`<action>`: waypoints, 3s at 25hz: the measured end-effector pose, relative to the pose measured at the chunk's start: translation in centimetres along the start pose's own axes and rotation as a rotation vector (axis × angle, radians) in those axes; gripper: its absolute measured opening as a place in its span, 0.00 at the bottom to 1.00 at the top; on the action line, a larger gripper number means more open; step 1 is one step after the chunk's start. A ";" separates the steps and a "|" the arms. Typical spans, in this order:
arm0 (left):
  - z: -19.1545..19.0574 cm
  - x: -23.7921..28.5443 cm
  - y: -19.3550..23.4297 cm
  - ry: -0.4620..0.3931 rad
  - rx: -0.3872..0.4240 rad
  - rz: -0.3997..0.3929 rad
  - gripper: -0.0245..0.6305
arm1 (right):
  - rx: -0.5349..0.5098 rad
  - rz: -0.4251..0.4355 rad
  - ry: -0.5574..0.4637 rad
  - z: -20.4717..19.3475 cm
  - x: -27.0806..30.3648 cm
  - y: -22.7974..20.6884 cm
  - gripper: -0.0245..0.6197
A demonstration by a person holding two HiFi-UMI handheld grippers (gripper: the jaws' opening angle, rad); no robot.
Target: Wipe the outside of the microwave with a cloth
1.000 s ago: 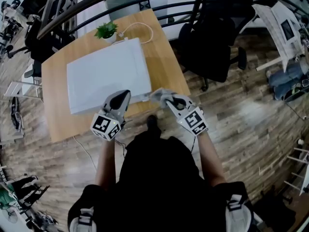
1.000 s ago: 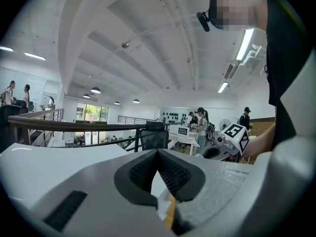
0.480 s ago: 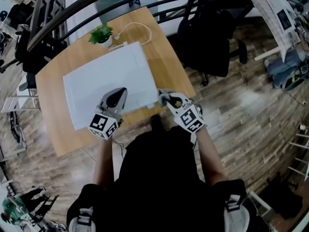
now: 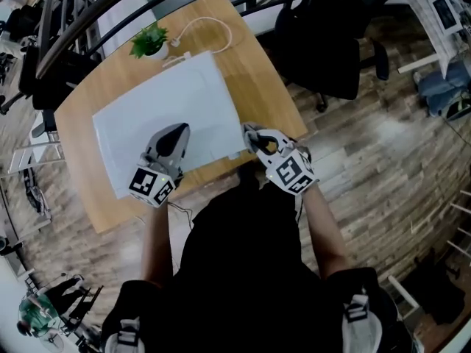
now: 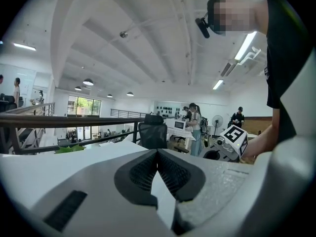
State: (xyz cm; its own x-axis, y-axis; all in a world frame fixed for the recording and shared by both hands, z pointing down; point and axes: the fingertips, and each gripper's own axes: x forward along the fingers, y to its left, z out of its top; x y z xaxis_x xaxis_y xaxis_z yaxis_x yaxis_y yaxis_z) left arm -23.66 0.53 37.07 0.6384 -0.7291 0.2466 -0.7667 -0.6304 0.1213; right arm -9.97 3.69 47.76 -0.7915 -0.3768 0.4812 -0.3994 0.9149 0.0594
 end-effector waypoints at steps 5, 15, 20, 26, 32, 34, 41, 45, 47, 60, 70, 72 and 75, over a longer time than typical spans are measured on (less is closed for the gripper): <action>0.2 0.4 -0.1 0.003 0.000 -0.002 0.04 | 0.024 0.020 -0.026 -0.2 0.4 -0.1 0.07; 0.0 0.7 0.5 0.013 -0.010 0.030 0.04 | 0.062 0.053 -0.087 0.5 1.1 -1.1 0.06; -0.2 0.6 0.8 0.015 -0.015 0.042 0.04 | 0.067 0.065 -0.087 0.6 1.3 -1.2 0.06; -0.1 0.7 1.0 0.018 -0.014 0.039 0.04 | 0.079 0.065 -0.104 0.9 1.6 -1.4 0.06; -0.1 0.7 1.0 0.016 -0.010 0.030 0.04 | 0.094 0.057 -0.115 1.2 2.1 -1.9 0.06; -0.2 0.7 1.0 0.016 -0.011 0.030 0.04 | 0.096 0.058 -0.118 1.2 2.3 -2.1 0.06; -0.2 0.7 1.1 0.016 -0.010 0.032 0.04 | 0.080 0.062 -0.107 1.4 3.1 -2.9 0.06; -0.2 0.7 1.1 0.017 -0.011 0.032 0.04 | 0.056 0.073 -0.107 1.6 3.5 -3.3 0.06; -0.2 0.7 1.0 0.016 -0.011 0.032 0.04 | 0.053 0.072 -0.102 1.7 3.7 -3.7 0.06; 0.8 0.9 0.9 -0.028 -0.041 0.036 0.04 | 0.056 0.134 -0.120 2.8 4.8 -5.0 0.06; 0.5 0.8 1.5 -0.017 -0.044 0.066 0.04 | 0.073 0.152 -0.151 3.7 6.5 -6.8 0.06; 0.8 1.0 1.4 -0.031 -0.055 0.058 0.04 | 0.075 0.151 -0.151 3.7 6.9 -7.2 0.06; 0.6 0.9 1.4 -0.019 -0.051 0.059 0.04 | 0.072 0.151 -0.156 4.1 7.5 -7.8 0.06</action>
State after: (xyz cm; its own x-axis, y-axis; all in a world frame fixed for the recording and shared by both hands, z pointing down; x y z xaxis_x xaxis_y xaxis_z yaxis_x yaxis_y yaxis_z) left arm -24.15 -1.15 36.90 0.5927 -0.7700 0.2362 -0.8053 -0.5721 0.1556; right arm -14.68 -6.83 47.36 -0.9044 -0.2595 0.3387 -0.2988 0.9518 -0.0686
